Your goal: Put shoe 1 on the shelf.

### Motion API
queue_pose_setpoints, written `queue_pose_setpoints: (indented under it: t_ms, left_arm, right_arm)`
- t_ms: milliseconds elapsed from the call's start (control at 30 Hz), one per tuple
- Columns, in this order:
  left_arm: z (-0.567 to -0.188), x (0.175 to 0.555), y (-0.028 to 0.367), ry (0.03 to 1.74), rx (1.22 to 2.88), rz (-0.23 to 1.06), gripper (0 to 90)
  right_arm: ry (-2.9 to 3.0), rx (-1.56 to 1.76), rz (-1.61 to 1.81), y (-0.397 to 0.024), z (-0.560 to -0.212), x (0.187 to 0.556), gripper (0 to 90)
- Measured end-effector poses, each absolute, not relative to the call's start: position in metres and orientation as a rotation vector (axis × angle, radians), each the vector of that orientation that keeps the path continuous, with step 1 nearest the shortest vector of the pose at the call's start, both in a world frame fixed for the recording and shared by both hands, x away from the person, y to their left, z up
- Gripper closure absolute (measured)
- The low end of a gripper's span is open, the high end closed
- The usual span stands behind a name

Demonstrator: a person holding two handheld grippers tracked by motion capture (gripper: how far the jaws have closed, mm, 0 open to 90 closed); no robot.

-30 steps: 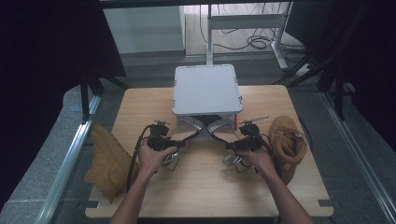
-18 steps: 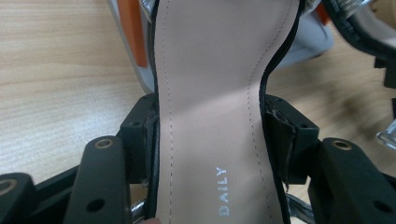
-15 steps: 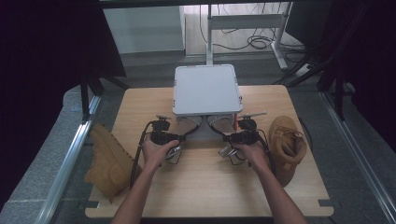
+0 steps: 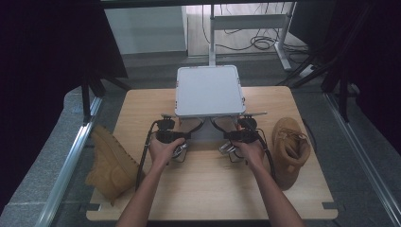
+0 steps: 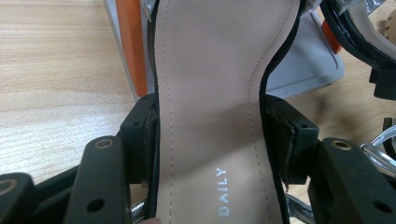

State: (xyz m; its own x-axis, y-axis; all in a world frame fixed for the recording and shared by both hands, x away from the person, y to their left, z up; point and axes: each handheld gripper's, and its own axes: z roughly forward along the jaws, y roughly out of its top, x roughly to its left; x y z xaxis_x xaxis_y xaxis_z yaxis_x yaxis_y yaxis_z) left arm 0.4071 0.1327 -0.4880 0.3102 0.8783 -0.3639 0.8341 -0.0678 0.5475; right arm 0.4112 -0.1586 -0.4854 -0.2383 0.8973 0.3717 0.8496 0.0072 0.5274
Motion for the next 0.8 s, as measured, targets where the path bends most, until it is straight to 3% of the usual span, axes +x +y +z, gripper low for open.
queue_pose_setpoints:
  t_ms: [800]
  left_arm:
    - [-0.509,0.407,0.119,1.581,1.903,0.138,41.9]
  right_arm:
    - [2.144,1.922,0.96,-0.147,-0.508,0.414,41.7]
